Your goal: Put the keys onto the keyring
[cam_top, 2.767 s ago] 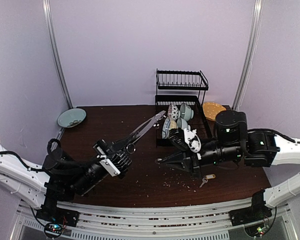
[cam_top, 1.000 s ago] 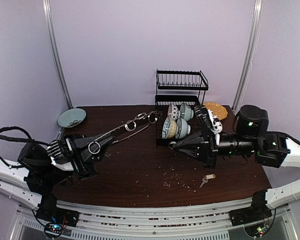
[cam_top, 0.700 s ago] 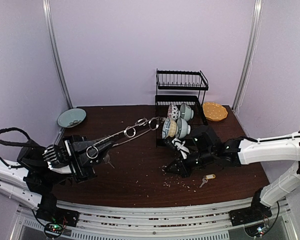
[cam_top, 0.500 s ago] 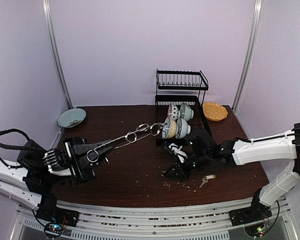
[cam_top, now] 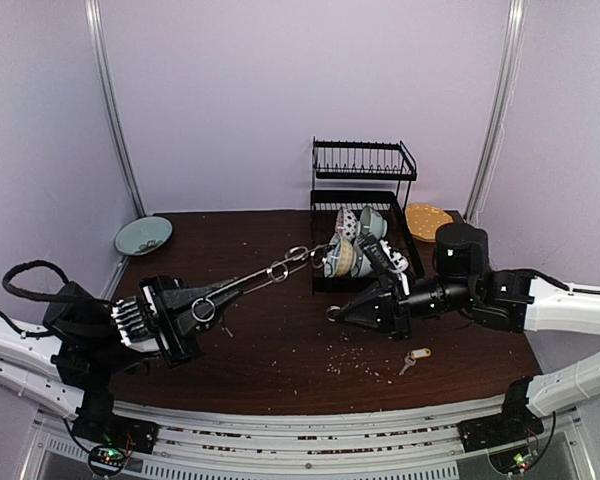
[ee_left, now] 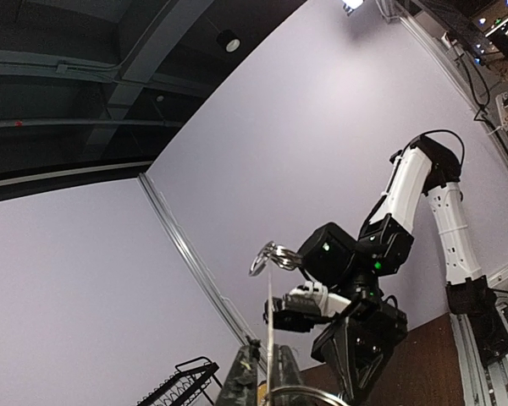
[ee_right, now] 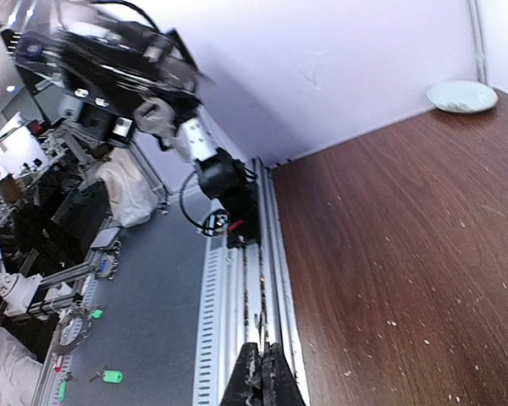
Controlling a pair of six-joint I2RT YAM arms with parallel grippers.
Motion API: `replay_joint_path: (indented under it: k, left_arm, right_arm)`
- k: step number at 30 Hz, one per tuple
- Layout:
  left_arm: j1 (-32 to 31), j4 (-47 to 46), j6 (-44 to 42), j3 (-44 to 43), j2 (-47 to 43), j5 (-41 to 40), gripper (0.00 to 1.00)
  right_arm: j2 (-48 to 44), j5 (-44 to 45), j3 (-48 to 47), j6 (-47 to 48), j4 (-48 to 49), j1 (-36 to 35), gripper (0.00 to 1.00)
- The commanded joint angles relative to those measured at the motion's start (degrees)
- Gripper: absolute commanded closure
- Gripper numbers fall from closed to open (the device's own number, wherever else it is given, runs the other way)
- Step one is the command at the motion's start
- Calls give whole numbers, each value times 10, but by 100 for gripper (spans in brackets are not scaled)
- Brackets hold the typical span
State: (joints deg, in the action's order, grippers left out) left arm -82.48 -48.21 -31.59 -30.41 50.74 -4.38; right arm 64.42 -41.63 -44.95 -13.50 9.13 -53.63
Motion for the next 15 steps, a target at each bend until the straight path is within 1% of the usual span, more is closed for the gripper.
replay_joint_path:
  k: [1, 6, 11, 15]
  left_arm:
    - [0, -19, -10, -11, 16, -22, 100]
    - [0, -24, -15, -9, 15, -16, 100]
    - [0, -24, -18, -6, 9, -16, 100]
    - [0, -24, -17, -5, 9, -13, 100]
  right_arm:
    - [-47, -77, 20, -17, 90, -4, 100]
    - [-70, -87, 27, -7, 92, -3, 100]
    - [-70, -97, 22, 8, 71, -3, 100]
    - [-75, -101, 16, 4, 76, -4, 100]
